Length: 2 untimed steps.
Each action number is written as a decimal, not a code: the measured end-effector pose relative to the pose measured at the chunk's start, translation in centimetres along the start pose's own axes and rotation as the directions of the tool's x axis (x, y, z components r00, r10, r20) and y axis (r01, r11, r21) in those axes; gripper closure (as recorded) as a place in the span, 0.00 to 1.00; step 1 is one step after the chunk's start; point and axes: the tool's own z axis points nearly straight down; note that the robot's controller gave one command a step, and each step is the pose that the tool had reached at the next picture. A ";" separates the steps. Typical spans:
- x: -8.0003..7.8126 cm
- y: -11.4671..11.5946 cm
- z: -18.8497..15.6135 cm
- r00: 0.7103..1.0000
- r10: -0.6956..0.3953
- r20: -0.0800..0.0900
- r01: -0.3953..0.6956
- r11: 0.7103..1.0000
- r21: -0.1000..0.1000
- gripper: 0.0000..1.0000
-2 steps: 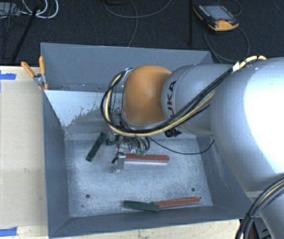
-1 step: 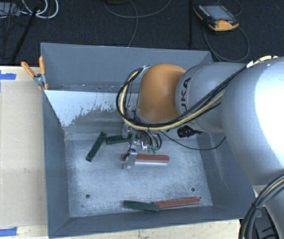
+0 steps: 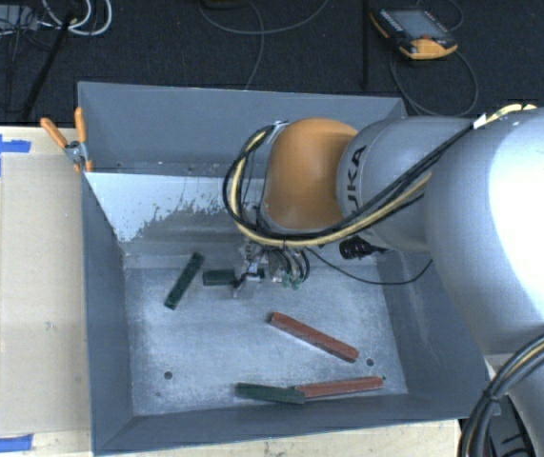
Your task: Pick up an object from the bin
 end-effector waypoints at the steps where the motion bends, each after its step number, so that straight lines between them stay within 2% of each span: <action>1: 0.4 0.0 0.5 1.000 0.000 -0.014 0.000 1.000 0.002 0.00; 2: 0.4 0.0 0.4 1.000 0.001 -0.014 -0.001 1.000 0.002 1.00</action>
Offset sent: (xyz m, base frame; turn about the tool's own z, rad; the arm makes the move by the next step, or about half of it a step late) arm 0.0000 0.0000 0.0000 0.0000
